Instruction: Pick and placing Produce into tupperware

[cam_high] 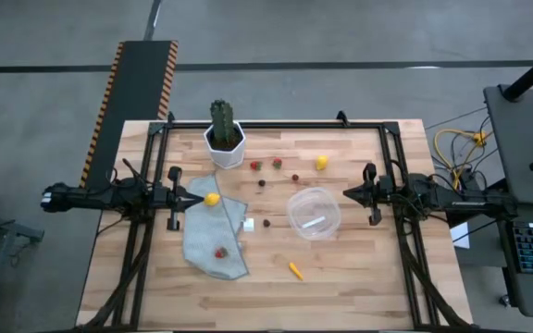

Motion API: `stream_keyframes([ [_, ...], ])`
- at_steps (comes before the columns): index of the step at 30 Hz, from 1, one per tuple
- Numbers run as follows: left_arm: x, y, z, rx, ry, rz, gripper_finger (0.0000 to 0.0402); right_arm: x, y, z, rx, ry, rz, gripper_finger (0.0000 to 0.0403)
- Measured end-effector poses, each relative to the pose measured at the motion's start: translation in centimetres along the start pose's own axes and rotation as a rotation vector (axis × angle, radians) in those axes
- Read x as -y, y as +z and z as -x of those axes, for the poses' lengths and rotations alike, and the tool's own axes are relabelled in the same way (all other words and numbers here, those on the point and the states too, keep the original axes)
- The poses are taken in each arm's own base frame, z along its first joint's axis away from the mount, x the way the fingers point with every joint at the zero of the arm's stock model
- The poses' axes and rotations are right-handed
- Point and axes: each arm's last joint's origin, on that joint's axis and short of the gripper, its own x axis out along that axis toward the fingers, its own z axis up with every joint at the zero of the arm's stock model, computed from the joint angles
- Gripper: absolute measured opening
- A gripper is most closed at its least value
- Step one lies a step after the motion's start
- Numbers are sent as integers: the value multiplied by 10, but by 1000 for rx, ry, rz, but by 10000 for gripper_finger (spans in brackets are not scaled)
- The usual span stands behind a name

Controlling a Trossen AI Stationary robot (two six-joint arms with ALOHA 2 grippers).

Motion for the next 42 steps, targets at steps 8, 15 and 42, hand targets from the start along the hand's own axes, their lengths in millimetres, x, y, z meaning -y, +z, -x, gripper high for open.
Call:
stream_keyframes([
  [8,0,0,0,0,0,0,0,0,0,0,0,0,0,9],
  [15,0,0,0,0,0,0,0,0,0,0,0,0,0,9],
  [42,-6,-1,0,-32,202,-1,0,9,16,-1,-12,-336,155,90],
])
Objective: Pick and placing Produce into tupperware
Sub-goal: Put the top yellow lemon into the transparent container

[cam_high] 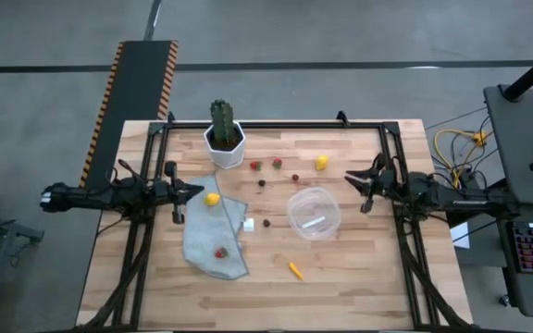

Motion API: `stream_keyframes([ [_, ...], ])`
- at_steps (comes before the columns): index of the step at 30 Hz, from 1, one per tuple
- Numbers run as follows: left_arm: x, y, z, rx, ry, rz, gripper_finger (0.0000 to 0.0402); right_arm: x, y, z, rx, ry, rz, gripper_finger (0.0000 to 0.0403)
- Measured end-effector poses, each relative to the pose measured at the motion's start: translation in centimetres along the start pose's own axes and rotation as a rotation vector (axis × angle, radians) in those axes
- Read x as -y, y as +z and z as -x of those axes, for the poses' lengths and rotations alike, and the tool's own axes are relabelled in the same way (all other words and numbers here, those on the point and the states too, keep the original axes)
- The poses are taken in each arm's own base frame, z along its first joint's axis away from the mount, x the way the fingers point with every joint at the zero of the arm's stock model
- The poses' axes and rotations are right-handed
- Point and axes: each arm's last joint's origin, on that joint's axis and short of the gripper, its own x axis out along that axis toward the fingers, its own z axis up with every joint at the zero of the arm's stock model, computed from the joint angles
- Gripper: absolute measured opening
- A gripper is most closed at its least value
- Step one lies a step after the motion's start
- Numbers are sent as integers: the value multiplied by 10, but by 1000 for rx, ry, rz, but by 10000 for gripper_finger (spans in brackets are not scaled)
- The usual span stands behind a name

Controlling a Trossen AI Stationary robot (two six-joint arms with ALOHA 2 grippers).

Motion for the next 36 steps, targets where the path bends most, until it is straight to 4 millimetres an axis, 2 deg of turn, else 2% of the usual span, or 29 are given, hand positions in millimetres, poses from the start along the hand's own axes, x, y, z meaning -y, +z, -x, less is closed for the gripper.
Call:
stream_keyframes([
  [4,-1,-2,-1,-23,42,-4,2,2,23,-5,-113,-80,-1,149],
  [8,-1,-5,-3,-65,93,-15,22,3,49,-19,-218,-217,46,192],
  [12,-2,-8,-5,-106,137,-37,48,1,72,-46,-309,-313,107,207],
  [17,-2,-6,-6,-87,145,-30,56,5,93,-90,-382,-454,90,207],
  [21,-2,-1,-7,-46,152,-14,57,14,98,-124,-505,-539,24,204],
  [27,-4,6,-7,29,165,14,57,30,89,-167,-821,-641,-27,203],
  [30,-4,7,-6,37,166,17,57,36,85,-184,-944,-682,-16,203],
  [36,-4,8,-6,44,167,19,57,38,82,-212,-1047,-695,-89,203],
])
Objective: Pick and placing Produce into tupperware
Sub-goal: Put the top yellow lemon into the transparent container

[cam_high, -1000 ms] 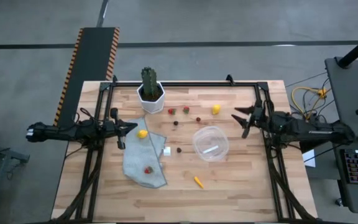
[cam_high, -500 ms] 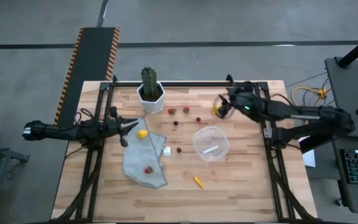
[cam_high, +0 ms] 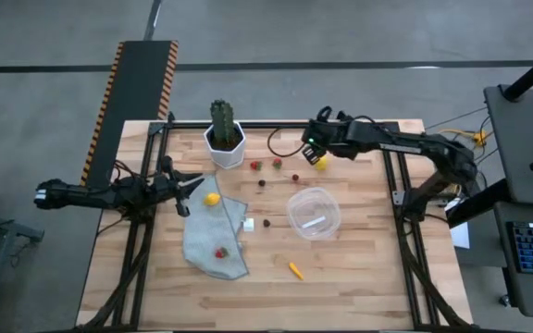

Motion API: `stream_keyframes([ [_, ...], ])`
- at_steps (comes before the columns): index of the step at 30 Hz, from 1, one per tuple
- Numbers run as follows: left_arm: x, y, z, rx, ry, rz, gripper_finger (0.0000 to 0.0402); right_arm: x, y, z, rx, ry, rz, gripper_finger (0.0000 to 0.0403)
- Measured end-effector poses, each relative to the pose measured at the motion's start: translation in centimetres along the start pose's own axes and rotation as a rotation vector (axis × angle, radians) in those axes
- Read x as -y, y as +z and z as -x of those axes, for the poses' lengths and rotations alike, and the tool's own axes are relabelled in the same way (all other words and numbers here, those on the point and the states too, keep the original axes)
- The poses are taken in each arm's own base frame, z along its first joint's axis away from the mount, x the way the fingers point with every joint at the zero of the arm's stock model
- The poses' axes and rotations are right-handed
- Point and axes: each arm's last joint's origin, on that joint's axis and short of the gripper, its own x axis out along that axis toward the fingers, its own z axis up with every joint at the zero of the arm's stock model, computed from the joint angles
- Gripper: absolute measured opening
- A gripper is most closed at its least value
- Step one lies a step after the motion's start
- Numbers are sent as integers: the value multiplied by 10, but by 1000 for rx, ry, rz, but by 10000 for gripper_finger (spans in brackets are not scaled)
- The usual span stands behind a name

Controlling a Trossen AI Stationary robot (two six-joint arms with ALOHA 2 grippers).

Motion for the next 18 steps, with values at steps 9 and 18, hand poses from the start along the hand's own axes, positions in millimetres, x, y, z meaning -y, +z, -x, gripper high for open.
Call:
stream_keyframes([
  [9,0,0,0,3,0,1,57,-18,-3,-30,-194,-45,-181,204],
  [18,0,0,0,4,1,-75,57,-37,-12,-51,-250,-95,-370,224],
])
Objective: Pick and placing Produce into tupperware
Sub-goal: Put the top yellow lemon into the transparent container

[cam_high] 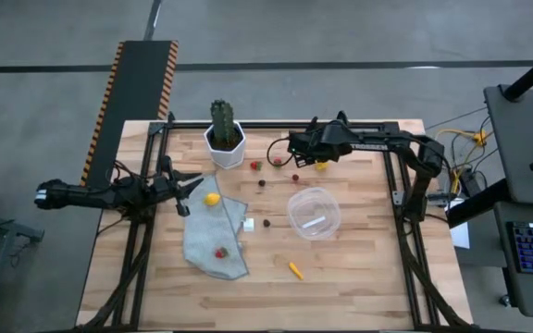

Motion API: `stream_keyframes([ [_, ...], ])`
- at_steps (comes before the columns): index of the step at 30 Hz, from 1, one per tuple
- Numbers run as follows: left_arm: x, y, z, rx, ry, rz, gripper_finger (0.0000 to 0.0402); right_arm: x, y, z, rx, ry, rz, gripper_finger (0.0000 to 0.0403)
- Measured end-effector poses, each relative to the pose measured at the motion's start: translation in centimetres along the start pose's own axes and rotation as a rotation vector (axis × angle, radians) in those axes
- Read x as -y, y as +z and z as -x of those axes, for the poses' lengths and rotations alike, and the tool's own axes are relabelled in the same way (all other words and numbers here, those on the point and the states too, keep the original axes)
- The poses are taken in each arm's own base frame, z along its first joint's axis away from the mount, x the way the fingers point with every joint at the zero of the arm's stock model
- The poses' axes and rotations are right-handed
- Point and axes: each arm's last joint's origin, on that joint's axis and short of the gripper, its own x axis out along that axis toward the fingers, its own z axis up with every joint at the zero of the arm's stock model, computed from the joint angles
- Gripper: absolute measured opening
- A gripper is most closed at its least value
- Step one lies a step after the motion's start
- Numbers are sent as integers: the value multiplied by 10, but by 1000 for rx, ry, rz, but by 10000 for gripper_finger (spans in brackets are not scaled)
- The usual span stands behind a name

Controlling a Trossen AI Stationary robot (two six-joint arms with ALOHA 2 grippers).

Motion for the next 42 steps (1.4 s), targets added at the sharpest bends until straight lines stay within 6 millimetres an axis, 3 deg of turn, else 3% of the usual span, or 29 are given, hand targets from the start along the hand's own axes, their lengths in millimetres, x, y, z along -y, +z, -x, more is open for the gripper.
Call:
stream_keyframes([
  [11,0,0,0,-3,-4,-42,57,-8,-7,-15,20,-62,-162,237],
  [27,1,-1,0,-8,-7,-84,57,-15,-26,-48,-22,-157,-236,238],
  [42,1,-1,-1,-9,-7,-85,57,-14,-24,-62,-17,-165,-253,238],
])
